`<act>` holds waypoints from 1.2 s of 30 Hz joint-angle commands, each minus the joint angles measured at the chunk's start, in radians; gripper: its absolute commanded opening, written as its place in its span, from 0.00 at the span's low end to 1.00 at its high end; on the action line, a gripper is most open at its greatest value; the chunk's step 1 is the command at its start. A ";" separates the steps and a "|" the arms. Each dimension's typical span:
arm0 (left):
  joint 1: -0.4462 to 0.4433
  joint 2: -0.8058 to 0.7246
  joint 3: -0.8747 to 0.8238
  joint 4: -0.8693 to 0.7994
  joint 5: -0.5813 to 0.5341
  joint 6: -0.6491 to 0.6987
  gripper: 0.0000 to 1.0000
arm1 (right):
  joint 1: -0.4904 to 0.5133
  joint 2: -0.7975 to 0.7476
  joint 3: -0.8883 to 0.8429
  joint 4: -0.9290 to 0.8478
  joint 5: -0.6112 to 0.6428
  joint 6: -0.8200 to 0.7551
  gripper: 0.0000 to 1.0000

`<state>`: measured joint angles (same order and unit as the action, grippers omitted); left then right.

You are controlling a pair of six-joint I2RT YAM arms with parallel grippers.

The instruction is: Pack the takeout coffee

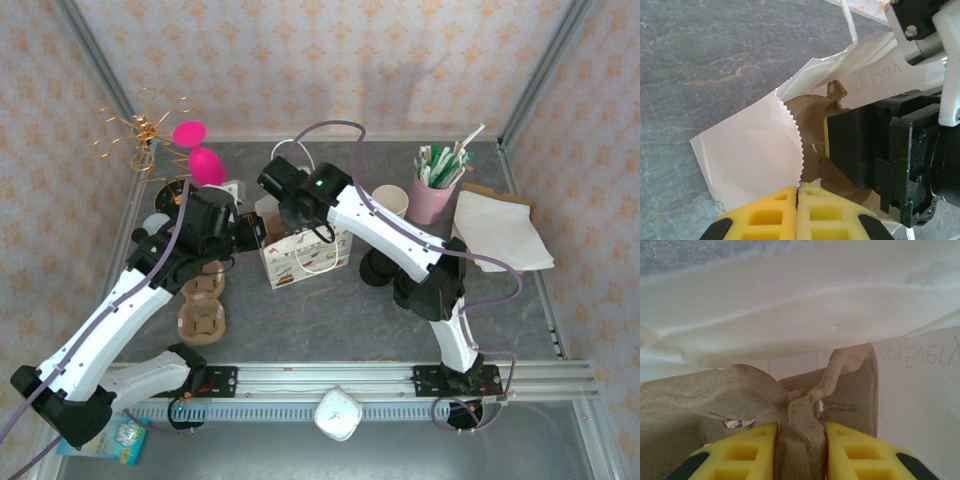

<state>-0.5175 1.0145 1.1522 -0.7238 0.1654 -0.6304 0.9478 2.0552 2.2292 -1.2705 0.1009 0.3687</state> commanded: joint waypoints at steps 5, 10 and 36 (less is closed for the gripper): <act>-0.010 -0.035 -0.061 0.080 0.013 -0.095 0.08 | -0.011 0.009 -0.026 0.047 -0.045 -0.040 0.26; -0.011 -0.028 -0.055 0.068 0.001 -0.083 0.08 | -0.016 0.034 -0.026 0.032 -0.024 -0.047 0.26; -0.043 -0.036 -0.052 0.042 0.097 0.068 0.09 | -0.076 0.105 0.148 0.027 -0.105 -0.035 0.30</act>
<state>-0.5503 0.9958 1.1042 -0.6670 0.2127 -0.6174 0.8734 2.1368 2.3341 -1.2255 -0.0021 0.3141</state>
